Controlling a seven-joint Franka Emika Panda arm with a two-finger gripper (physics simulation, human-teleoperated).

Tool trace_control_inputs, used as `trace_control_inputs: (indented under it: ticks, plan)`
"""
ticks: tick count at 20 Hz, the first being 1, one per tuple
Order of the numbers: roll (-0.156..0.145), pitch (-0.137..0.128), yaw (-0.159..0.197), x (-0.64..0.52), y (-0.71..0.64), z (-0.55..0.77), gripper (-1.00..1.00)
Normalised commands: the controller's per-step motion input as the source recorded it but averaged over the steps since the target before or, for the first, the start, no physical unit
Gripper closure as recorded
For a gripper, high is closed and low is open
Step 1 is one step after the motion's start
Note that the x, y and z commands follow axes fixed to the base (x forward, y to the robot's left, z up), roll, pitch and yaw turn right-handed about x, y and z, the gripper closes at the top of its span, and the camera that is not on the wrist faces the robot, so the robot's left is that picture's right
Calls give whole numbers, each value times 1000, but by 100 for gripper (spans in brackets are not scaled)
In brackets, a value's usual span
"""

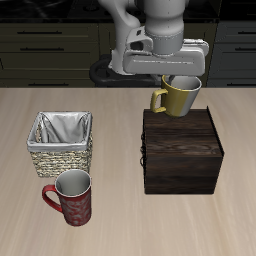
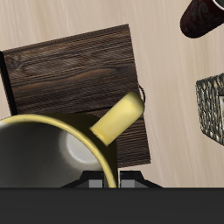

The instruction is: Place the white and yellow mug in the basket

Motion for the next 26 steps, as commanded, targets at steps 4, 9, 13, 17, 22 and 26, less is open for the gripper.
trace_control_inputs:
  ticks: [4, 9, 13, 17, 22, 26]
  plan:
    - [-13, -65, 46, -249, -402, 279, 100]
    - [-12, -71, 37, -153, -353, 203, 100]
    - [-37, -38, 13, -133, -634, 197, 100]
    - [-28, -41, -29, -32, -618, 188, 100]
    - [-28, -11, -66, 97, -641, 34, 100]
    - [-33, -7, -40, 38, -458, -17, 100]
